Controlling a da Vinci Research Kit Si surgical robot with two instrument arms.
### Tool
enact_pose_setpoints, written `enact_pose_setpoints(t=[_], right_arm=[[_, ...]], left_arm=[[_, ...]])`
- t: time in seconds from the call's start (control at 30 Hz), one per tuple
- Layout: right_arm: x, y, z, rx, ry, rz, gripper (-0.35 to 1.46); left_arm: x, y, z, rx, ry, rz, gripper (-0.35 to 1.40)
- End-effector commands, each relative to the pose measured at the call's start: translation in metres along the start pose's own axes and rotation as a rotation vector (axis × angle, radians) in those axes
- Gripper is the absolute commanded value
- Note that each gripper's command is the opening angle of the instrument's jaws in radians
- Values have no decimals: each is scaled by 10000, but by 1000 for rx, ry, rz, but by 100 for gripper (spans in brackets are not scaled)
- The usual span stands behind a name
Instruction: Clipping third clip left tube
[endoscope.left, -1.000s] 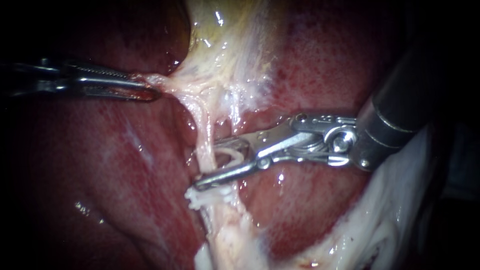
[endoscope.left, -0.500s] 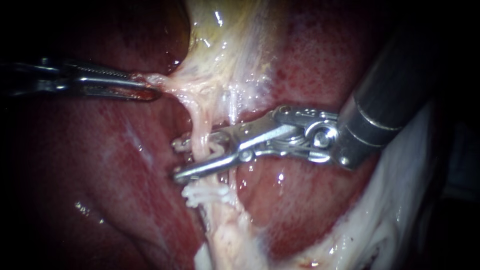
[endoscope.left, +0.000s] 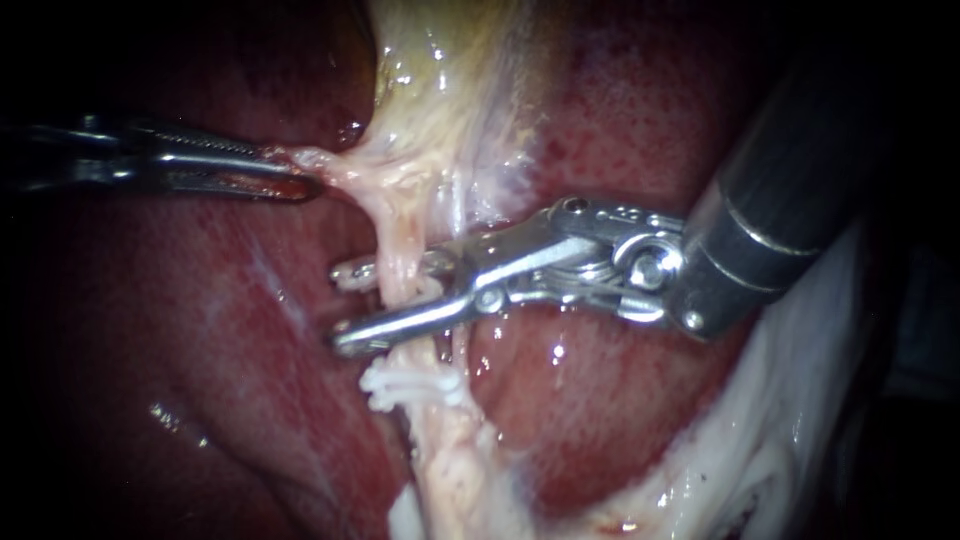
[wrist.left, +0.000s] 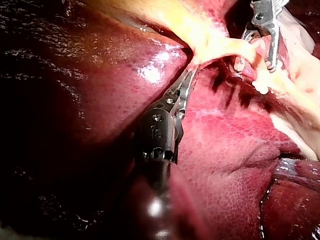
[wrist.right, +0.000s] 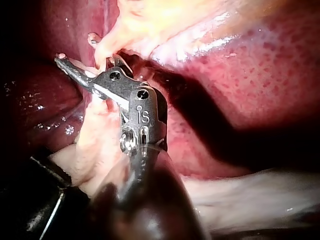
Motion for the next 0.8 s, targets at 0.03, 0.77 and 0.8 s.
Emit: enact_pose_setpoints(t=[0.03,0.77,0.8], right_arm=[[1,-1,0,-5,2,1,32],[-9,0,-8,-39,18,180,-35],[-9,0,-8,-36,16,179,-35]], left_arm=[[0,0,0,-1,0,0,-35],[0,0,0,-1,0,0,-35],[0,0,0,0,0,0,-35]])
